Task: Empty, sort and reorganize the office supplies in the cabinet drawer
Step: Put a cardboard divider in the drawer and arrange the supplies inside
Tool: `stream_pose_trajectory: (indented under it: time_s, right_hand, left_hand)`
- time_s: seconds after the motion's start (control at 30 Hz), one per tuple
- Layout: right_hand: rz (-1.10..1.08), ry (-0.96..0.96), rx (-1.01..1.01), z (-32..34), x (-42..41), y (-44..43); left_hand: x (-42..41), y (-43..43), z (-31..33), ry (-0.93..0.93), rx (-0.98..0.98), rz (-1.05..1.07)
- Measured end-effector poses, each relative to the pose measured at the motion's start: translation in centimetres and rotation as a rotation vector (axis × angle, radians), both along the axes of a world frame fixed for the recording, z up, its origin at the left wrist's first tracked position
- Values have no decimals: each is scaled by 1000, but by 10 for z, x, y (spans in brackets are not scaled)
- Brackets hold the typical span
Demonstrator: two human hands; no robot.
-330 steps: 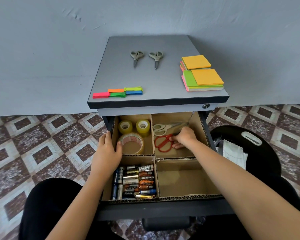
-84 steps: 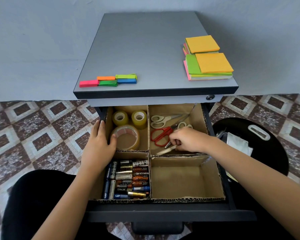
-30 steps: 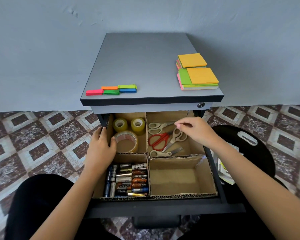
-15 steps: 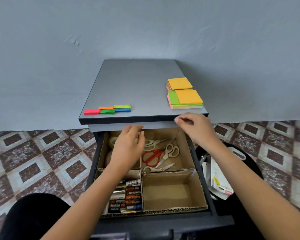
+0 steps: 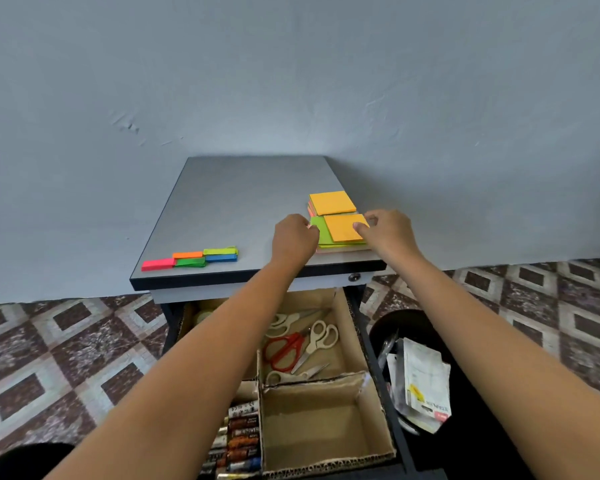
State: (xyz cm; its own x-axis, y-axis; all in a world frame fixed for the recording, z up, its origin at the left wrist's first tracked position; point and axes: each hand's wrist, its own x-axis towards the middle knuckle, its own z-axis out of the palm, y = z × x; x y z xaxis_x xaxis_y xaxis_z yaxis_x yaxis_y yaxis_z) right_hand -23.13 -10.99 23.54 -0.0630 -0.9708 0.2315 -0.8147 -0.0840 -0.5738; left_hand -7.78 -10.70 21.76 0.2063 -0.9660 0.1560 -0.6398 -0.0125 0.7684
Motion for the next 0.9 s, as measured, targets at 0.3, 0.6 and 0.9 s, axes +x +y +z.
stream_pose_trajectory:
  time_s: [0.3, 0.6, 0.9]
  right_hand:
    - [-119, 74, 187, -9, -3, -23]
    - [-147, -2, 175, -10, -9, -28]
    - [-94, -918, 283, 15, -13, -47]
  left_hand:
    - [-1, -21, -11, 63, 133, -16]
    - [-2, -20, -10, 70, 158, -21]
    - [1, -24, -3, 331, 240, -5]
